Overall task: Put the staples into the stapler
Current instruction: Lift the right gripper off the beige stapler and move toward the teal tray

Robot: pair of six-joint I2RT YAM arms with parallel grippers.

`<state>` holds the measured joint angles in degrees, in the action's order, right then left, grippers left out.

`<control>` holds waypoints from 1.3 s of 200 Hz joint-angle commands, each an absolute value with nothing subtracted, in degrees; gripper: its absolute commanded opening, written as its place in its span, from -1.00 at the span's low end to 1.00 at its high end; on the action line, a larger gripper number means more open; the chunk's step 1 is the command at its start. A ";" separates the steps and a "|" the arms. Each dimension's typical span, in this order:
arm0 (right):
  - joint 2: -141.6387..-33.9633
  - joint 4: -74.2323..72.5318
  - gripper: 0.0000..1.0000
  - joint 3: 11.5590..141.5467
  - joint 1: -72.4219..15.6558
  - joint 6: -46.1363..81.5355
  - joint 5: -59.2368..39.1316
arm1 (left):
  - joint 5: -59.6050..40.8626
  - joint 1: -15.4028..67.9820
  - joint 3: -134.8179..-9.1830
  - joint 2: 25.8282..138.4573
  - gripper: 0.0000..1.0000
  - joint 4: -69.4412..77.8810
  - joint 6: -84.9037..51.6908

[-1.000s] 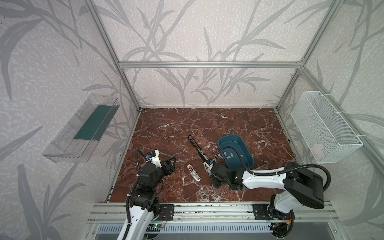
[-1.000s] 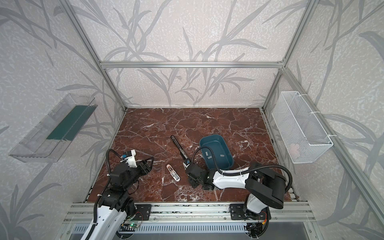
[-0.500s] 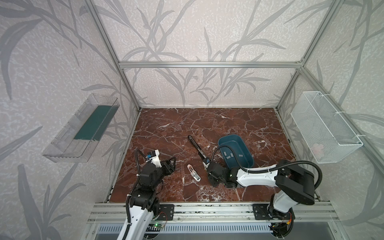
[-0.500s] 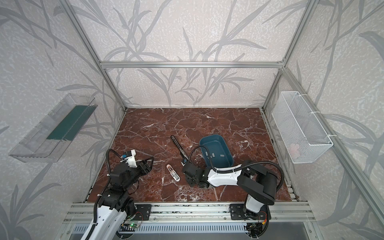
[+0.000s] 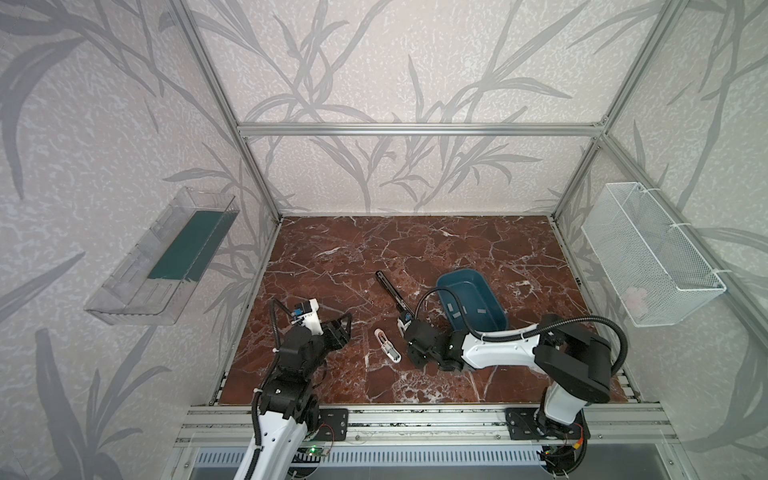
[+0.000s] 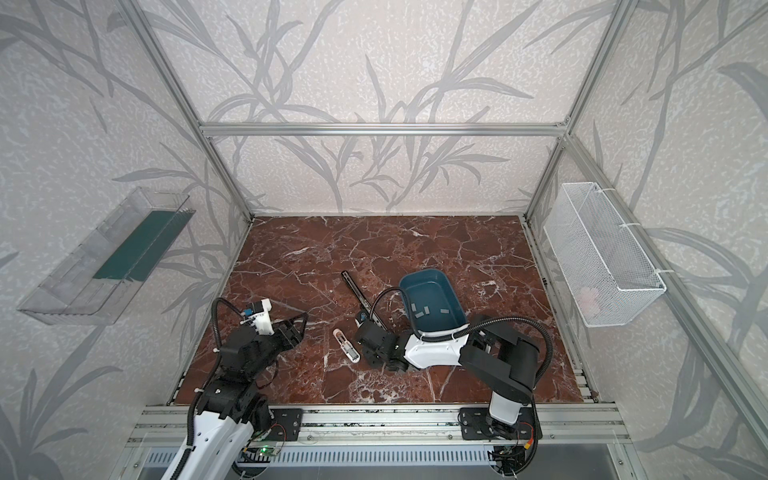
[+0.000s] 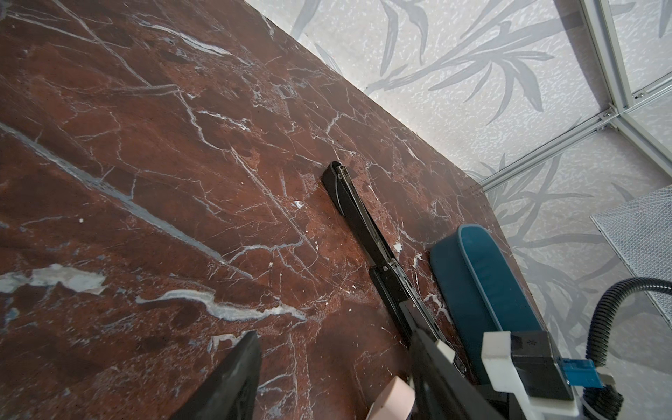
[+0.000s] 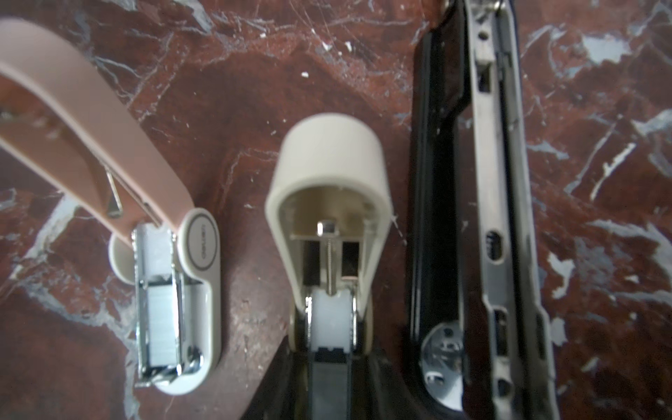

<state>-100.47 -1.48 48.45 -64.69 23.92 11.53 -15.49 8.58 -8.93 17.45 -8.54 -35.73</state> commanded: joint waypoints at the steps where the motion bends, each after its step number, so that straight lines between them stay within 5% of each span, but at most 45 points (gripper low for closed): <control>1: -103.40 0.47 -0.56 48.84 -65.22 24.72 10.21 | -15.36 8.80 -8.66 17.48 0.32 -7.58 -35.34; 48: -102.46 2.21 -0.48 49.57 -65.29 24.54 10.86 | -15.38 8.80 -8.62 17.38 0.32 -7.64 -35.43; 78: -98.60 4.80 -0.17 50.38 -65.31 24.43 11.32 | -15.16 8.87 -8.69 17.54 0.33 -7.66 -35.35; 119: -90.11 14.70 0.03 54.62 -65.31 24.76 15.91 | -13.96 8.87 -8.75 17.80 0.33 -8.05 -35.00; 155: -80.81 23.46 0.03 58.03 -62.46 24.49 21.47 | -11.87 8.85 -8.94 17.99 0.32 -8.87 -34.28; 197: -73.30 31.57 -0.03 58.94 -46.77 24.17 18.38 | -5.78 8.81 -9.53 19.27 0.33 -10.19 -33.51; 260: -82.03 31.24 -0.10 59.82 -35.15 18.84 11.09 | -2.79 8.84 -11.47 28.99 0.36 -7.14 -31.56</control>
<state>-77.19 28.95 58.98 -36.27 21.61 14.61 -4.80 8.62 -9.15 26.26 -8.47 -33.06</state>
